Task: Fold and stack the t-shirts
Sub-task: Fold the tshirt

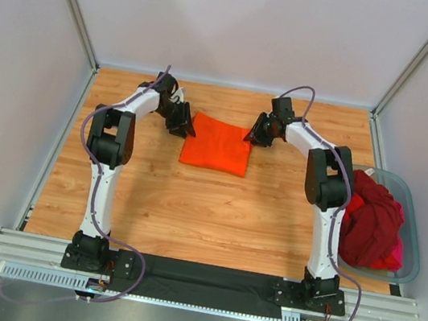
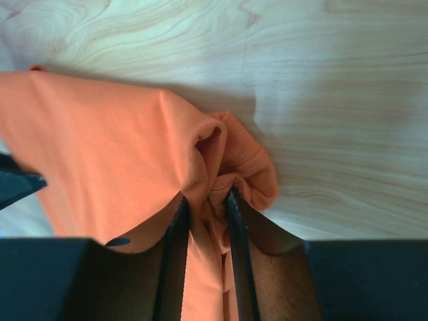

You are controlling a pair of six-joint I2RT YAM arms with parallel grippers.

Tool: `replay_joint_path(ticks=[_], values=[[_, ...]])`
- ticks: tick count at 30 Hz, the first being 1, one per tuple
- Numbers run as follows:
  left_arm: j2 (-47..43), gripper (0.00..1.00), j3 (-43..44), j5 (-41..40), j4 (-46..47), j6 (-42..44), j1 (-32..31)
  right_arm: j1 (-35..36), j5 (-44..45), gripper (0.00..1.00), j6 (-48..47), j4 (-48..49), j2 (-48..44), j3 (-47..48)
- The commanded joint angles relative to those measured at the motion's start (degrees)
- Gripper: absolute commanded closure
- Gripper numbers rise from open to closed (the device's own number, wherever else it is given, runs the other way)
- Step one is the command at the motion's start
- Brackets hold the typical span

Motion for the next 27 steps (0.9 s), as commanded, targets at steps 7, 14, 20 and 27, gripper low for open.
replay_joint_path(ticks=[7, 14, 20, 27], values=[[-0.4, 0.54, 0.1, -1.6, -2.3, 1.9, 0.2, -3.3, -14.7, 0.77, 1.4, 12.6, -1.9, -5.2], [1.1, 0.55, 3.4, 0.8, -2.4, -0.6, 0.6, -4.1, -18.8, 0.77, 1.4, 15.3, 0.5, -4.3], [-5.1, 0.55, 3.9, -3.1, 3.0, -4.5, 0.7, -4.1, -18.9, 0.83, 0.6, 15.1, 2.2, -4.2], [-3.5, 0.60, 4.5, 4.6, 15.0, -11.2, 0.5, -4.1, -18.1, 0.86, -0.9, 14.4, 2.1, -5.1]])
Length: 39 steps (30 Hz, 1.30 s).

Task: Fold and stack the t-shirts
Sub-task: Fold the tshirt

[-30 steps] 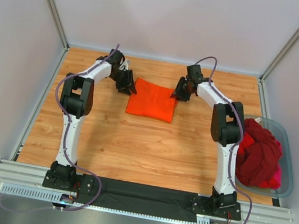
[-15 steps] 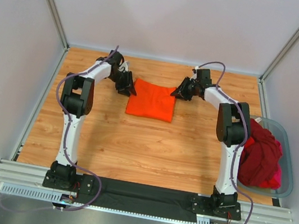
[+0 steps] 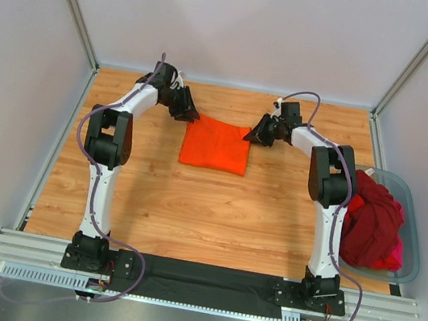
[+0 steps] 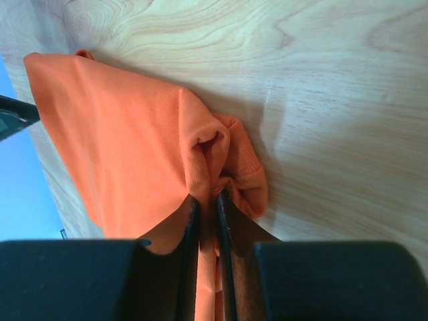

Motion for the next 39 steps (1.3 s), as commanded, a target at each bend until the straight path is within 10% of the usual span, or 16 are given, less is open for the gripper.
replay_joint_path(ticks=[1, 31, 39], values=[[-1.3, 0.60, 2.3, 4.2, 6.8, -3.7, 0.0, 0.0, -0.5, 0.86, -1.9, 1.1, 0.5, 0.0], [11.2, 0.65, 9.3, -1.5, 9.5, -2.6, 1.8, -3.1, -10.6, 0.86, -2.2, 6.4, 4.1, -0.4], [1.2, 0.60, 9.7, -2.3, 6.7, -1.9, 1.8, -5.3, -8.2, 0.63, -1.8, -1.9, -0.4, 4.4]])
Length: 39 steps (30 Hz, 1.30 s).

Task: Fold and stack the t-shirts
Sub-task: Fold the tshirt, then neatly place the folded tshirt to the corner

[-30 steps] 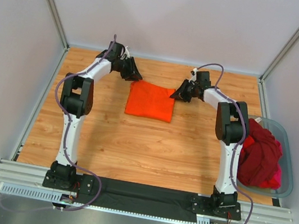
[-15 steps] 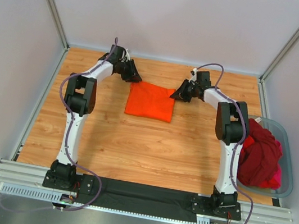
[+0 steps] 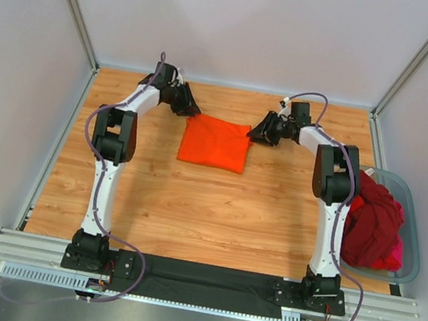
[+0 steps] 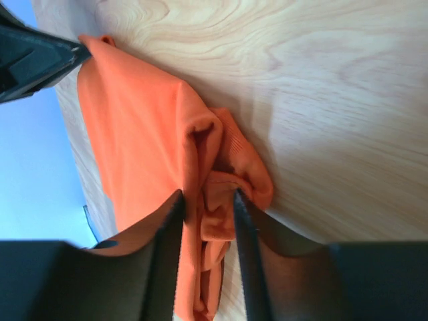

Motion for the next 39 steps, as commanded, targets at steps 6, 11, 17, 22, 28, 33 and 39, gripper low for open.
replay_joint_path(ticks=[6, 11, 17, 22, 28, 33, 39], values=[[-17.6, 0.57, -5.0, -8.8, -8.4, 5.9, 0.7, -0.9, 4.5, 0.48, -0.1, -10.8, -8.8, 2.2], [-25.9, 0.57, -18.0, -10.6, -9.4, 7.6, 0.8, 3.8, 14.3, 0.46, -1.5, -18.8, -13.2, 1.5], [-35.7, 0.57, -30.7, -8.9, -10.4, 9.1, 0.8, 6.7, 22.8, 0.45, -2.6, -21.4, -11.2, 0.6], [-41.2, 0.57, -39.5, -9.5, -7.5, 7.4, 0.8, 6.9, 26.9, 0.45, -3.7, -21.9, -7.7, 1.6], [-37.8, 0.58, -36.1, -8.7, -11.7, 5.9, 0.8, 7.6, 27.8, 0.52, -5.0, -22.2, -5.5, 2.0], [-37.5, 0.58, -35.9, -8.6, -11.5, 5.1, 0.7, 7.6, 24.8, 0.71, -6.9, -20.8, -5.0, 3.2], [-37.4, 0.58, -38.6, -9.1, -11.7, 5.3, 0.7, 7.6, 21.1, 0.77, -6.5, -20.6, -3.7, 5.0]])
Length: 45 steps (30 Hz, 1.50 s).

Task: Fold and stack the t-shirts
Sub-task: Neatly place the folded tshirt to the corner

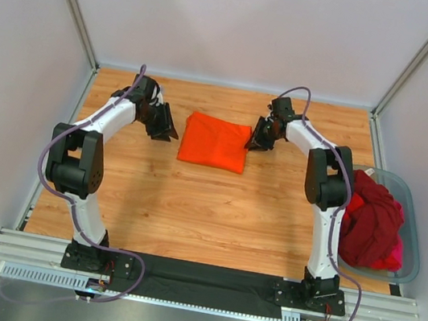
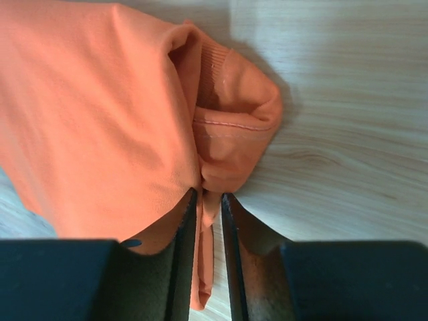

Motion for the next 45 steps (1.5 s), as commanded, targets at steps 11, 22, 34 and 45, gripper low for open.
replay_joint_path(ticks=[11, 22, 34, 45], values=[[-0.9, 0.58, -2.3, 0.3, -1.0, 0.2, -0.7, -3.3, 1.8, 1.00, -2.3, -1.8, 3.3, 6.8], [-3.2, 0.58, -4.0, 1.4, -2.2, 0.1, -3.3, -11.3, 14.0, 1.00, -9.7, -15.8, 6.5, 18.2], [-9.7, 0.58, -8.5, 1.8, -5.0, -1.9, -6.6, -19.5, 28.2, 1.00, -12.2, -22.8, 13.8, 33.7], [-10.8, 0.58, -4.7, 0.9, -9.8, -3.2, -8.2, -26.3, 31.0, 1.00, -10.2, -12.8, 16.8, 39.7]])
